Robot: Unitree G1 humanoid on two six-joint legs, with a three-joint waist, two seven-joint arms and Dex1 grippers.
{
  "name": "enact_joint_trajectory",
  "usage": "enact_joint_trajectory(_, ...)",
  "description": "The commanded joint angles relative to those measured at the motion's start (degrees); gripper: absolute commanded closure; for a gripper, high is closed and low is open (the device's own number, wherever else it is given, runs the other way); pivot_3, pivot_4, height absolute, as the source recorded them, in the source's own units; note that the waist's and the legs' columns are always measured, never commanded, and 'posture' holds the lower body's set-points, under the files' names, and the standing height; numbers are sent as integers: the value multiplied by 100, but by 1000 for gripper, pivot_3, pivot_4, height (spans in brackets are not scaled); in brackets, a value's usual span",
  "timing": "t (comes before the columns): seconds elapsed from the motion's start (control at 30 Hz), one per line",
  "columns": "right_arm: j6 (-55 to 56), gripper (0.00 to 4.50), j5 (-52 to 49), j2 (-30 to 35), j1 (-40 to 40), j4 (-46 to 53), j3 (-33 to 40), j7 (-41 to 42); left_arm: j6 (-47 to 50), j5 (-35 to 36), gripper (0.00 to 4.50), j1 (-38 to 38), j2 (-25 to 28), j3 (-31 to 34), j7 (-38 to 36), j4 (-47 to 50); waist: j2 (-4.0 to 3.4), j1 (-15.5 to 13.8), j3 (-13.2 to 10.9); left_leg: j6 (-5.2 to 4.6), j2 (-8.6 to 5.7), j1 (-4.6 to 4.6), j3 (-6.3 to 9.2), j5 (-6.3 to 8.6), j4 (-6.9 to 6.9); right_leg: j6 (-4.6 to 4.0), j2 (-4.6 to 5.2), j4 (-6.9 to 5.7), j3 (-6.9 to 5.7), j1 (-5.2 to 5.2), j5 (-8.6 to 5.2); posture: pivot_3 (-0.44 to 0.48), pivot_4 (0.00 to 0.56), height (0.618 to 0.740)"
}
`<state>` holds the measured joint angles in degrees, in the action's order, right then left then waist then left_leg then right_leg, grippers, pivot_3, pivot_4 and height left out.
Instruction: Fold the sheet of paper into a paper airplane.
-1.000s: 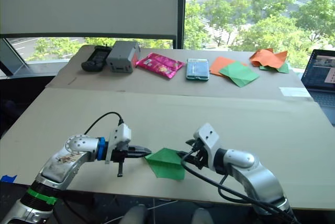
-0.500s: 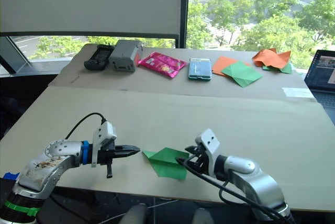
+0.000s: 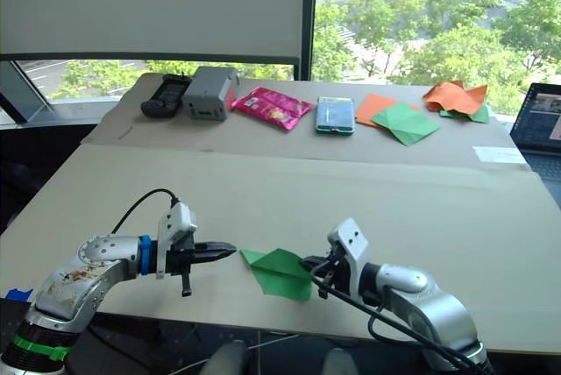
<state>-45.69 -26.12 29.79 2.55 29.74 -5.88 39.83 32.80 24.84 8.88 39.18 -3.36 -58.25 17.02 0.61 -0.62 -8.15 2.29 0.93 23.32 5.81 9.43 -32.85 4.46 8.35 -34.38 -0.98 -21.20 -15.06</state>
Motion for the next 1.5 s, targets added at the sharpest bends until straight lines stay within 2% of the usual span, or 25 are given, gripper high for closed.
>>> enact_joint_trajectory(0.03, 661, 4461, 323, 130, 449, 413, -19, -51, 46, 217, 4500, 252, -105, 281, 166, -20, -4, 4, -3, 0, 0, 0, 0, 0, 0, 0, 0, 0, 0, 0, 0, 0, 150, 706)
enact_joint_trajectory(0.17, 1747, 4461, 1484, 484, 942, 664, -515, -206, 127, 427, 4500, 467, -298, 518, 404, -157, -4, 7, -4, 0, -1, -3, 0, 0, 0, 1, 0, 1, -2, -3, 0, 0, 150, 706)
enact_joint_trajectory(0.27, 2877, 4461, 2792, 948, 1074, 744, -1198, -215, 234, 572, 4500, 512, -314, 638, 465, -130, -4, 9, -2, -1, -2, -4, 0, -1, 0, 2, 0, 2, -3, 1, 1, 0, 150, 706)
enact_joint_trajectory(0.33, 3674, 4461, 3602, 1155, 1053, 634, -1571, -312, 350, 710, 4500, 528, -327, 715, 521, -91, 1, -3, 1, -1, -4, -9, 0, -3, -1, 5, -1, 3, -2, 7, 3, 0, 150, 706)
enact_joint_trajectory(0.47, 5541, 4461, 5707, 1553, 695, -207, -2401, -1156, 283, 653, 4500, 383, -196, 604, 438, 33, 7, -10, 7, 24, -5, -13, -2, -20, 0, 6, -1, 4, -1, 15, 3, 0, 150, 706)
enact_joint_trajectory(0.6, 6296, 4461, 5720, 1552, 425, -907, -2383, -1312, 290, 644, 4500, 373, -192, 532, 439, 50, 10, 9, 6, 76, -3, -12, -5, -51, 2, 6, 0, 7, 6, 18, 3, 0, 150, 706)
enact_joint_trajectory(0.8, 6397, 4461, 5152, 1385, 435, -1396, -2107, -898, 251, 608, 4500, 366, -203, 433, 445, 25, 18, 59, 1, 77, 3, -12, -7, -51, 2, 5, 0, 6, 7, 18, 3, 0, 150, 706)
enact_joint_trajectory(0.97, 6039, 2847, 4510, 1267, 366, -1161, -1772, -445, 260, 639, 4500, 282, -181, 440, 430, 101, 18, 61, 2, 76, 2, -9, -6, -52, 2, 6, 0, 4, 8, 20, 3, 0, 150, 706)
enact_joint_trajectory(1.07, 5374, 1856, 3751, 1344, 210, -516, -1473, 119, 249, 631, 4500, 296, -164, 420, 397, 95, 16, 47, 2, 53, 1, -13, -7, -70, 1, 8, -1, -8, 10, 26, 5, 0, 150, 706)
enact_joint_trajectory(1.13, 4939, 1856, 3407, 1352, 159, -180, -1360, 412, 243, 628, 4500, 323, -171, 410, 388, 72, 16, 22, 3, 50, 2, -15, -7, -72, 2, 8, -2, -18, 8, 26, 5, 0, 150, 706)
enact_joint_trajectory(1.27, 3694, 1856, 2677, 920, 221, 163, -1176, 526, 146, 542, 4500, 515, -256, 253, 314, -90, 17, -8, 3, 54, 6, -16, -7, -70, 5, 2, -5, -25, 4, 26, 2, 0, 150, 706)
enact_joint_trajectory(1.37, 3090, 2656, 2358, 695, 210, 336, -1189, 591, 100, 490, 4500, 710, -336, 87, 289, -156, 17, -8, 2, 56, 4, -12, -7, -68, 4, 2, -3, -21, 5, 25, 1, 0, 150, 706)
enact_joint_trajectory(1.5, 2284, 4075, 2324, 498, 282, 287, -1243, 455, 77, 442, 4500, 971, -445, -40, 259, -315, 16, -4, 2, 57, 3, -5, -7, -68, 4, 2, -2, -11, 5, 21, 1, 0, 150, 706)
